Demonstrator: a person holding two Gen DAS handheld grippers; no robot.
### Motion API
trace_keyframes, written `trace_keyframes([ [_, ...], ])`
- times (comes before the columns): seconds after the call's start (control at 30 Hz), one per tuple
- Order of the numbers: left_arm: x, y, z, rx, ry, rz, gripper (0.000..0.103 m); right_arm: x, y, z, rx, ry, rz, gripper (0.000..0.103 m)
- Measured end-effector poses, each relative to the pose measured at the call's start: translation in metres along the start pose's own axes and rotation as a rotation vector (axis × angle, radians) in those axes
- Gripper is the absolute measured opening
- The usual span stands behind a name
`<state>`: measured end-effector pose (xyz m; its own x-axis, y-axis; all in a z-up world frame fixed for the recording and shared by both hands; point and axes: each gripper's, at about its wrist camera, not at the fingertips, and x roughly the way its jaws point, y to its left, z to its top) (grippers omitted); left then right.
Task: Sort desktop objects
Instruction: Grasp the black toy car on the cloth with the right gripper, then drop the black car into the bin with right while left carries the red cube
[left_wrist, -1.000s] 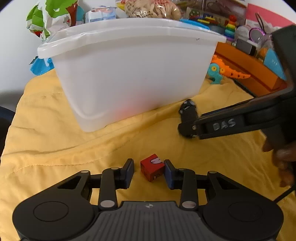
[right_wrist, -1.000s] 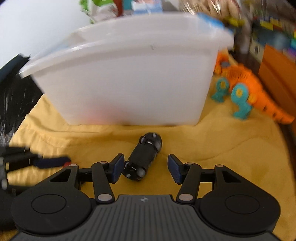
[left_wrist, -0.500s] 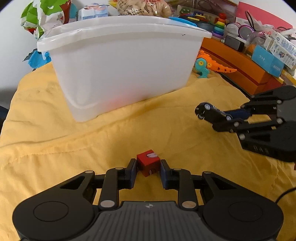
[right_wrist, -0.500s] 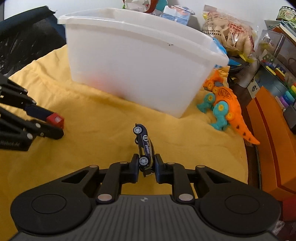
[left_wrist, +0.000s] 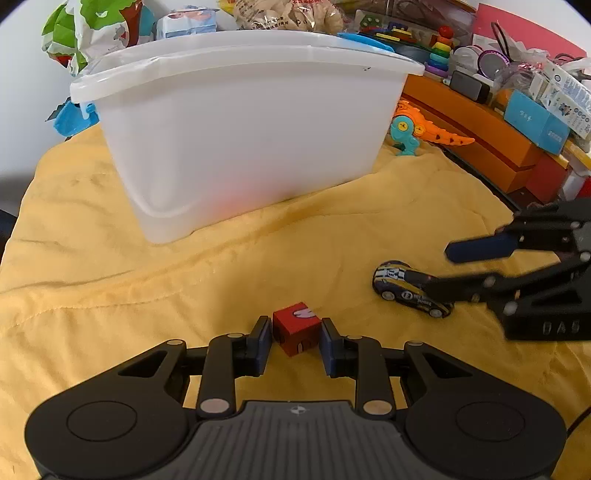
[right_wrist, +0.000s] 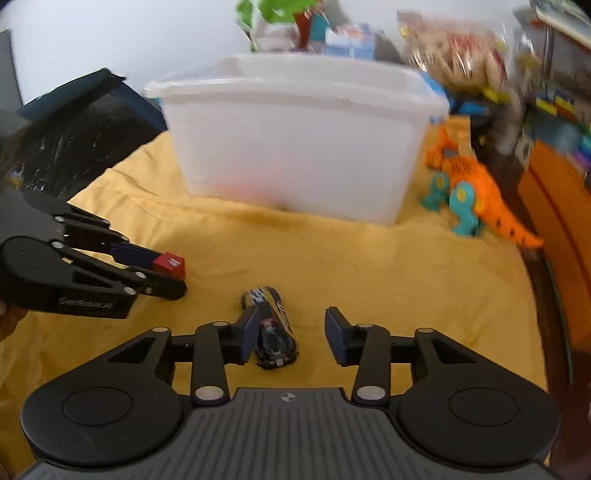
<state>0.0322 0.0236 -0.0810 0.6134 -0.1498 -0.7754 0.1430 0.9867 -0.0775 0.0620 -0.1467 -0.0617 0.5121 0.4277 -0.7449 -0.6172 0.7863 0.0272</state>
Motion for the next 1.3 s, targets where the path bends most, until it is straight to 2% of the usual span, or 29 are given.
trace_keyframes([
  [0.13,0.002,0.000,0.003,-0.011,0.002,0.002,0.029,0.012,0.003,-0.004,-0.004,0.039,0.051,0.047],
  [0.23,-0.002,0.002,0.003,-0.025,0.004,-0.021,0.029,0.017,0.007,-0.010,-0.024,0.033,0.025,0.041],
  [0.27,-0.005,0.002,0.004,-0.027,0.002,-0.030,0.029,0.016,0.008,-0.010,-0.020,0.035,0.023,0.034],
  [0.43,-0.037,-0.001,0.019,-0.003,-0.065,-0.076,0.029,0.001,0.004,-0.003,-0.002,0.019,0.028,0.033],
  [0.53,-0.064,-0.004,0.037,0.020,-0.138,-0.095,0.029,-0.020,0.002,0.012,0.015,-0.045,0.020,0.033],
  [0.67,-0.100,-0.005,0.070,0.056,-0.258,-0.096,0.029,-0.059,-0.004,0.048,0.023,-0.186,0.001,0.033],
  [0.77,-0.114,0.001,0.101,0.064,-0.340,-0.065,0.029,-0.079,-0.012,0.084,0.036,-0.282,-0.014,0.033],
  [0.9,-0.107,0.019,0.141,0.040,-0.400,0.004,0.029,-0.076,-0.025,0.130,0.075,-0.351,-0.023,0.033],
  [1.03,-0.080,0.042,0.165,-0.006,-0.379,0.084,0.029,-0.053,-0.032,0.160,0.099,-0.361,-0.050,0.033],
  [1.17,-0.039,0.059,0.177,-0.058,-0.288,0.175,0.030,-0.017,-0.036,0.171,0.129,-0.302,-0.069,0.033],
  [1.23,-0.024,0.062,0.179,-0.052,-0.242,0.203,0.037,0.006,-0.035,0.172,0.131,-0.262,-0.083,0.035],
  [1.27,-0.021,0.064,0.178,-0.047,-0.225,0.203,0.040,0.015,-0.034,0.171,0.122,-0.234,-0.096,0.039],
  [1.3,-0.019,0.064,0.176,-0.041,-0.218,0.203,0.047,0.021,-0.032,0.171,0.111,-0.211,-0.105,0.047],
])
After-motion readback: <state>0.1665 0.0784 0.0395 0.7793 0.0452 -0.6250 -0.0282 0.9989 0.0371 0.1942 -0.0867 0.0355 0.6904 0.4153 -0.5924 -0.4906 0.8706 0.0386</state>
